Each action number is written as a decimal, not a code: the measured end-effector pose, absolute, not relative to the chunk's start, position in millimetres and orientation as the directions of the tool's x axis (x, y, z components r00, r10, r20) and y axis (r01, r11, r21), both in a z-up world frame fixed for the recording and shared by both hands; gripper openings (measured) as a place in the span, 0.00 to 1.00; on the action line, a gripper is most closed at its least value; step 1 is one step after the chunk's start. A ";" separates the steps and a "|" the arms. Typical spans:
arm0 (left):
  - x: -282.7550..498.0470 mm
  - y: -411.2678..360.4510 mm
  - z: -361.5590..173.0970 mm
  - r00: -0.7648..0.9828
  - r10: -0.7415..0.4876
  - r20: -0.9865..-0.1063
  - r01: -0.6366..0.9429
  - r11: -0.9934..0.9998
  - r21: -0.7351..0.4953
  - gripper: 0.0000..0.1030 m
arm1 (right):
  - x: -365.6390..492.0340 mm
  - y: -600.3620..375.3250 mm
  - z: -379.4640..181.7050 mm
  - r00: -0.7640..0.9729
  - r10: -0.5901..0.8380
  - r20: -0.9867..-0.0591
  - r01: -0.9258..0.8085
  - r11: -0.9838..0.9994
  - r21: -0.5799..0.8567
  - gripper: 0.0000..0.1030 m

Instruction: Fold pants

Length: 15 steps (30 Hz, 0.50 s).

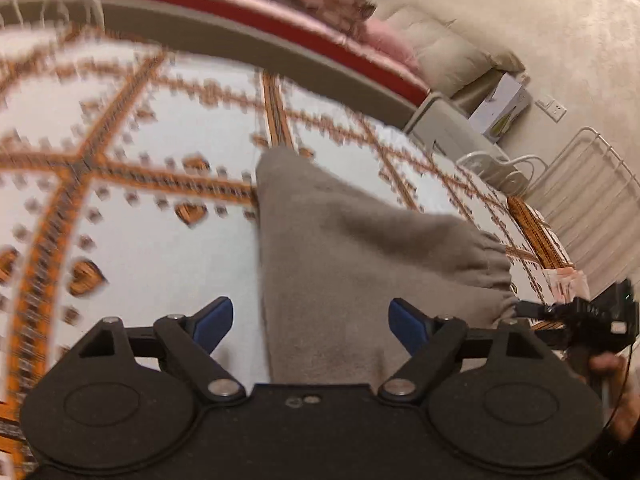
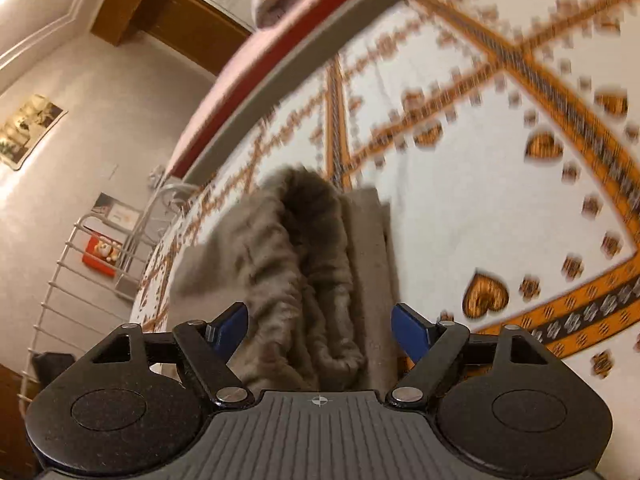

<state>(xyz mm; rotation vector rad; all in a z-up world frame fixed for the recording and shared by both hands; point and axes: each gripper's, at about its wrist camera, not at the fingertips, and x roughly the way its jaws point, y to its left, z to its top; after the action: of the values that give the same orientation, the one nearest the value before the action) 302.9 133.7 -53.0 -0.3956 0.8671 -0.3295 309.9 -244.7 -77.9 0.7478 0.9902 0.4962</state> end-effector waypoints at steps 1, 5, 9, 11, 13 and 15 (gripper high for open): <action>307.7 131.9 -59.5 0.587 -0.439 -0.680 0.111 0.876 -0.470 0.73 | 312.1 -243.5 -83.6 0.455 0.683 -0.571 -0.031 0.653 0.757 0.77; 317.9 131.9 -76.5 0.549 -0.476 -0.687 0.120 0.859 -0.498 0.75 | 311.5 -242.0 -84.3 0.439 0.694 -0.570 -0.067 0.658 0.750 0.77; 320.1 149.2 -88.5 0.554 -0.541 -0.633 0.112 0.802 -0.587 0.76 | 315.7 -242.5 -88.7 0.431 0.714 -0.552 -0.079 0.639 0.765 0.77; 321.8 155.6 -89.3 0.551 -0.568 -0.611 0.103 0.773 -0.626 0.75 | 320.8 -240.2 -91.2 0.431 0.716 -0.549 -0.092 0.640 0.763 0.77; 323.0 157.6 -91.6 0.555 -0.575 -0.601 0.083 0.757 -0.648 0.75 | 326.4 -235.8 -92.1 0.424 0.718 -0.552 -0.113 0.646 0.755 0.77; 326.8 151.9 -93.6 0.560 -0.563 -0.608 0.083 0.768 -0.635 0.76 | 332.4 -229.4 -92.6 0.410 0.727 -0.550 -0.137 0.645 0.751 0.77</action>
<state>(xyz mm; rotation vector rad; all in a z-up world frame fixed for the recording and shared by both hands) 326.8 151.9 -93.6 -0.5936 0.9042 -0.4082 332.4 -229.4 -92.6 0.6844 1.0092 0.6007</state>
